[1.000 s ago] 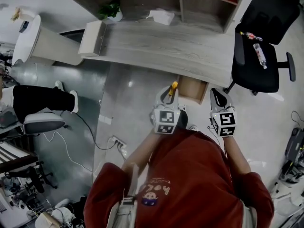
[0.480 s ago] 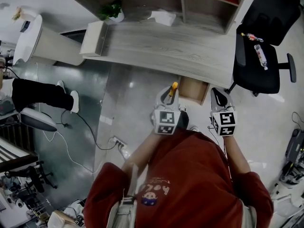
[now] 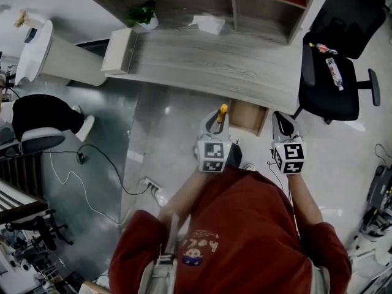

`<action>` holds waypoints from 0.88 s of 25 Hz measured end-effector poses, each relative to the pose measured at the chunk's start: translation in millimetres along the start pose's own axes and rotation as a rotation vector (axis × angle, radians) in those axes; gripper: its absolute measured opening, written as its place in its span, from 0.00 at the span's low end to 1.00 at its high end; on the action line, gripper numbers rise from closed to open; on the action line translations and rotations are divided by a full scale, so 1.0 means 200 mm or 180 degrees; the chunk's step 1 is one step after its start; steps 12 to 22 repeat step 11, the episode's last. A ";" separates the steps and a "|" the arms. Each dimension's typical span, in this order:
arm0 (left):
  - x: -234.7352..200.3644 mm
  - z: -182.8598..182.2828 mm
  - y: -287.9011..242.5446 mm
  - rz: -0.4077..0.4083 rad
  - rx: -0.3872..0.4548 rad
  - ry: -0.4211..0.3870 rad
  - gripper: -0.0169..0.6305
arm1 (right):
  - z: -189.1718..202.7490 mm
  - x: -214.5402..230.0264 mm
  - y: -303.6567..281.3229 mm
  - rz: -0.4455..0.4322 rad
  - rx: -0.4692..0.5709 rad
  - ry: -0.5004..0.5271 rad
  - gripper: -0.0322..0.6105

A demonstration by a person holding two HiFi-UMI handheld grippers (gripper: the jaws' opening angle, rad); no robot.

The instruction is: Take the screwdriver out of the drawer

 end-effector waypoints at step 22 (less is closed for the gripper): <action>0.04 -0.06 -0.02 0.0011 0.0077 0.0054 0.13 | -0.06 0.07 0.03 0.0133 0.0111 -0.0069 0.05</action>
Point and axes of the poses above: the fingertips, and each gripper's own axes: y backward along the fingers, x to its right, z out of its underside, the point moved 2 cm from there along y, backward along the fingers, and after that the axes turned 6 degrees about -y, right-handed, at the moved point
